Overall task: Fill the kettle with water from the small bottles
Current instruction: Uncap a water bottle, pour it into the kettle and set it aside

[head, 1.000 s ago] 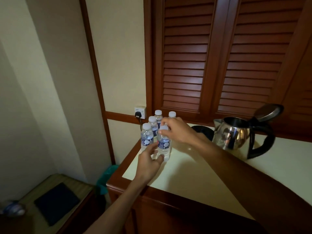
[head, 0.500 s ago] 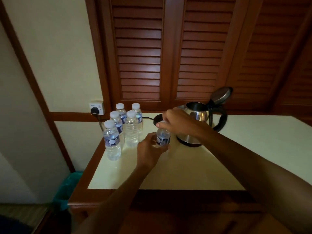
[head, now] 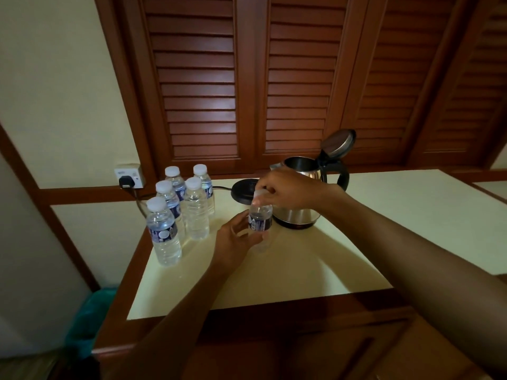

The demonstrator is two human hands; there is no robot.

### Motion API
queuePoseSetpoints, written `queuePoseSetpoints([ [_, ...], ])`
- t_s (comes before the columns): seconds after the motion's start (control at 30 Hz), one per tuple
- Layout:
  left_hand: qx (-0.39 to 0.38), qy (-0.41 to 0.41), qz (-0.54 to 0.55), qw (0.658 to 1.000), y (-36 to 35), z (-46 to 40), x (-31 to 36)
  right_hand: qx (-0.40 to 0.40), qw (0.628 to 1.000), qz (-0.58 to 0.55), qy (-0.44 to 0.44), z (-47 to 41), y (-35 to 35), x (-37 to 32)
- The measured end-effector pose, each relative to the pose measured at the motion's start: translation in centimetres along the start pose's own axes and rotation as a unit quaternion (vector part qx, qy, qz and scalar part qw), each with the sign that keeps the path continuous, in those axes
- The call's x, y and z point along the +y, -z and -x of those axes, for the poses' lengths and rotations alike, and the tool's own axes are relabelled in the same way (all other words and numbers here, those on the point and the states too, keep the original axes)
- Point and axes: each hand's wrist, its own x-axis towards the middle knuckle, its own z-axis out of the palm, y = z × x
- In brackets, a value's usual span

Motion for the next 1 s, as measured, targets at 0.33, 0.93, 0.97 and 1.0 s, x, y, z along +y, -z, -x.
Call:
queuePoseSetpoints([
  [0.33, -0.018, -0.006, 0.009, 1.000, 0.3, -0.4, -0.4, -0.039, 0.999, -0.019, -0.013, 0.8, 0.3, 0.4],
  [0.93, -0.010, 0.013, -0.010, 1.000, -0.1, 0.0, -0.5, 0.100, 0.964, -0.174, -0.176, 8.5, -5.3, 4.3],
  [0.97, -0.003, 0.018, -0.016, 1.000, -0.3, 0.0, -0.5, 0.076, 0.961, -0.174, -0.201, 9.4, -6.7, 4.8],
  [1.0, 0.005, 0.021, -0.027, 0.999, -0.6, 0.1, -0.4, 0.063, 0.959, -0.158, -0.227, 10.1, -8.1, 5.3],
])
